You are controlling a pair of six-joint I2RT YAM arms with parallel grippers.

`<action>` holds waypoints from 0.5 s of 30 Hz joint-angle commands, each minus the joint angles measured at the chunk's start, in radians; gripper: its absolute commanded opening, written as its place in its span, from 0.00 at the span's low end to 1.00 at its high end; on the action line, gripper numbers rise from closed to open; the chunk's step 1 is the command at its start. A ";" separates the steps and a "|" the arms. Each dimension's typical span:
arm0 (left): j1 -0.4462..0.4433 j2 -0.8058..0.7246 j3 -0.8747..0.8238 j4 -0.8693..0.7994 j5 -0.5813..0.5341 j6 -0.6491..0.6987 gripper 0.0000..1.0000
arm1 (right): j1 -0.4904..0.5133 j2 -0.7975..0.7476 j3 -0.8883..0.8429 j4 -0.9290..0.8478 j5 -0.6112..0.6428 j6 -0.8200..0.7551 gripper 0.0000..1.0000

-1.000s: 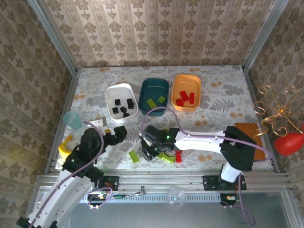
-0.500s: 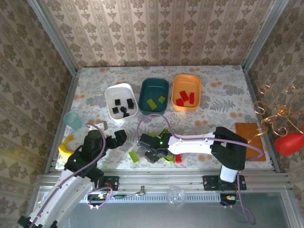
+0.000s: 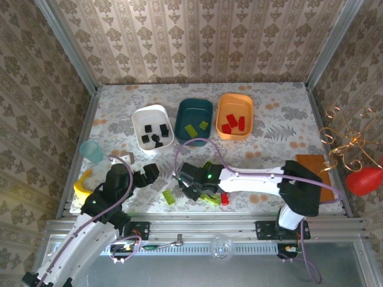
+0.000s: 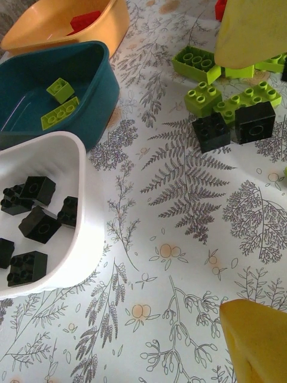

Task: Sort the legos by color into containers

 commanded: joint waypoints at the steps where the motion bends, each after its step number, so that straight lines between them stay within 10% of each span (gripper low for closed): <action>1: -0.003 -0.025 0.034 -0.027 -0.032 -0.019 1.00 | -0.071 -0.046 0.079 0.081 -0.093 -0.016 0.17; 15: -0.007 -0.031 0.026 -0.020 -0.036 -0.052 1.00 | -0.297 0.564 0.846 -0.002 -0.272 0.068 0.19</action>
